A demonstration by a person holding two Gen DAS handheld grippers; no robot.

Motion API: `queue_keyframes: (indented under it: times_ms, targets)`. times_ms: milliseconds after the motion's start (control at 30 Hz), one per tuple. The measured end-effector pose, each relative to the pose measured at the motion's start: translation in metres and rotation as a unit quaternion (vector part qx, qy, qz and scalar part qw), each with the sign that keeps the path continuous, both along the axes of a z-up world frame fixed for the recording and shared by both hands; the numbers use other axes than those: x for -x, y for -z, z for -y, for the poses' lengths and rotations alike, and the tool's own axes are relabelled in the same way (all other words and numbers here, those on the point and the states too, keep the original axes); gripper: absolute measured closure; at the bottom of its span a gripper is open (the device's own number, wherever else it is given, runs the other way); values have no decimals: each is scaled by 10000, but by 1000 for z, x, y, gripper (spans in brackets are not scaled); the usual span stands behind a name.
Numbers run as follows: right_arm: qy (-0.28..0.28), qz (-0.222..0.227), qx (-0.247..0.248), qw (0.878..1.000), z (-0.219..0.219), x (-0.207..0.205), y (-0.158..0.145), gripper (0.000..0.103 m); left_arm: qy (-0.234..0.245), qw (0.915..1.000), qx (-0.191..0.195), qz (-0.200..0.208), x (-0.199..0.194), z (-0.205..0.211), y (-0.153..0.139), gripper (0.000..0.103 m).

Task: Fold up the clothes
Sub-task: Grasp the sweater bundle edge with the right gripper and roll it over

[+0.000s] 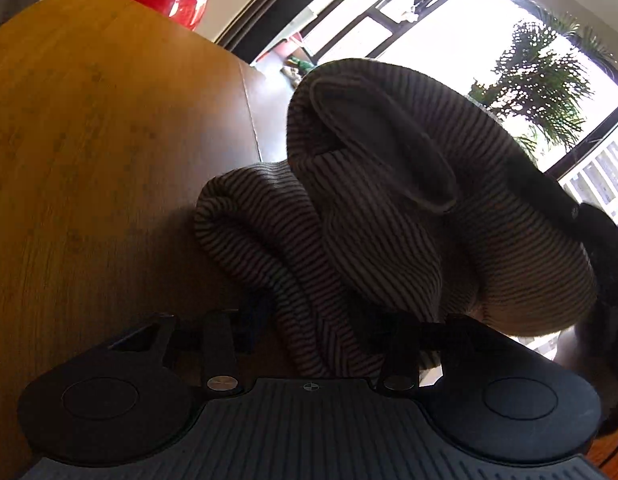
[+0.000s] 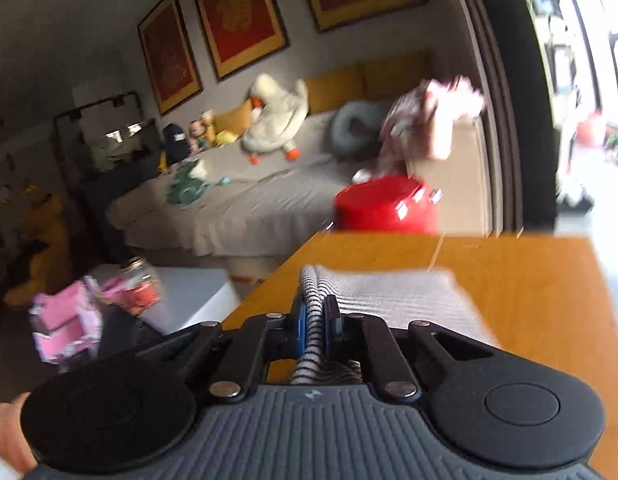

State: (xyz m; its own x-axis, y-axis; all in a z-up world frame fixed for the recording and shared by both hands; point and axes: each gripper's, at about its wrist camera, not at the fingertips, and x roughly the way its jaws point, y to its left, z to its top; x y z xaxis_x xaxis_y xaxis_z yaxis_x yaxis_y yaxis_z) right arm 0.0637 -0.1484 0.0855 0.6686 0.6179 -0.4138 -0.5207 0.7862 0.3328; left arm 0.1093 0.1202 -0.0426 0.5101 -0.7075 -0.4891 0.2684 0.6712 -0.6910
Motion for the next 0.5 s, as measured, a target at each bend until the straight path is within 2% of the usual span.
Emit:
queue_keyframes:
  times_ms: [133,233,300,500]
  targets:
    - [-50,-983,-573,9935,-5,-9,44,95,-58,9998,144,-93,-1,-10,5,62]
    - [-59,-1478,-1463,9781,-1,-13,69,94,-67,9998,183,-89,-3,-11,7,65]
    - [-114,-1540,-1718,9730,-6,-14,78,94,-87,9999,61,-20,-1,-8,6,73]
    - [9,-1467,-1678,9749,-9,-17,92,94,-114,9999,17,13,0,-6,3,75]
